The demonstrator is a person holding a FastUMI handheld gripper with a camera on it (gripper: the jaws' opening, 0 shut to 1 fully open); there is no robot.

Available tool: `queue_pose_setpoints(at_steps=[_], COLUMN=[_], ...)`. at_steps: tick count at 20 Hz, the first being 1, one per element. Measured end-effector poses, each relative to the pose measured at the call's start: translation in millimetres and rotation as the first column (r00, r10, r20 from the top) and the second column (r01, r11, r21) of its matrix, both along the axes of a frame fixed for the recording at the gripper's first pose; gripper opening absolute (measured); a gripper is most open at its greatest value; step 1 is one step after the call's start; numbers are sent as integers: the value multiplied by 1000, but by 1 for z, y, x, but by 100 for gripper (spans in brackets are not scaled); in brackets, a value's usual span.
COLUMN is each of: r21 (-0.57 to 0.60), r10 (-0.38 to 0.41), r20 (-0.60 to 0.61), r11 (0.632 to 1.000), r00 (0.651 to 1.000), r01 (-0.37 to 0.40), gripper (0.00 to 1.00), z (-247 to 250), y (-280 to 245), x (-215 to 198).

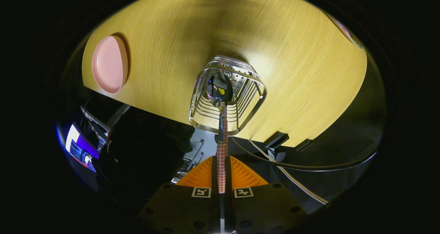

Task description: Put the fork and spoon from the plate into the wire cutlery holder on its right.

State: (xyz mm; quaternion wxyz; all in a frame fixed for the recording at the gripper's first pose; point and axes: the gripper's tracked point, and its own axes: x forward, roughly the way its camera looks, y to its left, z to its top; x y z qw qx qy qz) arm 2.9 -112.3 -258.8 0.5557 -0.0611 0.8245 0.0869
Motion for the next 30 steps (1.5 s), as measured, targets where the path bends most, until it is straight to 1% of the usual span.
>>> queue_pose_setpoints(at_steps=[4, 5, 8, 9, 10, 11, 12, 13, 15, 16, 17, 18, 19, 20, 22, 24, 26, 28, 29, 30], r21=[9, 10, 25, 33, 41, 51, 65, 80, 96, 110, 121, 120, 117, 119, 117, 107, 103, 88, 79, 75], r10=[-6, -3, 10, 17, 22, 21, 12, -3, -29, -47, -67, -77, -85, -98, -107, -113, -122, -108, -95, -87], r20=[27, 35, 82, 107, 141, 179, 220, 265, 370, 425, 486, 558, 634, 705, 824, 894, 938, 972, 985, 992], r11=[1000, 1000, 1000, 999, 999, 998, 998, 997, 995, 994, 993, 993, 993, 993, 993, 994, 992, 991, 991, 989], r00=[1000, 999, 997, 994, 990, 984, 975, 964, 929, 904, 871, 826, 769, 703, 556, 434, 324, 211, 146, 92], r01=[6, 2, -12, -21, -28, -31, -27, -18, -7, 0, 8, 11, 14, 19, 16, 38, 75, 103, 111, 125], gripper=[14, 17, 20, 30, 36, 48, 54, 72, 90, 94, 100, 100, 100, 100, 100, 97, 99, 99, 99, 99], z=[-3, -3, 0, 4, 10, 15, 20, 26, 42, 50, 58, 68, 77, 90, 120, 142, 152, 159, 165, 170], y=[2, 1, -1, -2, -1, -2, -3, 1, 5, 8, 11, 11, 11, 14, 22, 24, 26, 27, 29, 31], x=[8, 9, 6, 7, 11, 12, 12, 13, 19, 22, 25, 29, 34, 40, 45, 44, 40, 43, 45, 41])
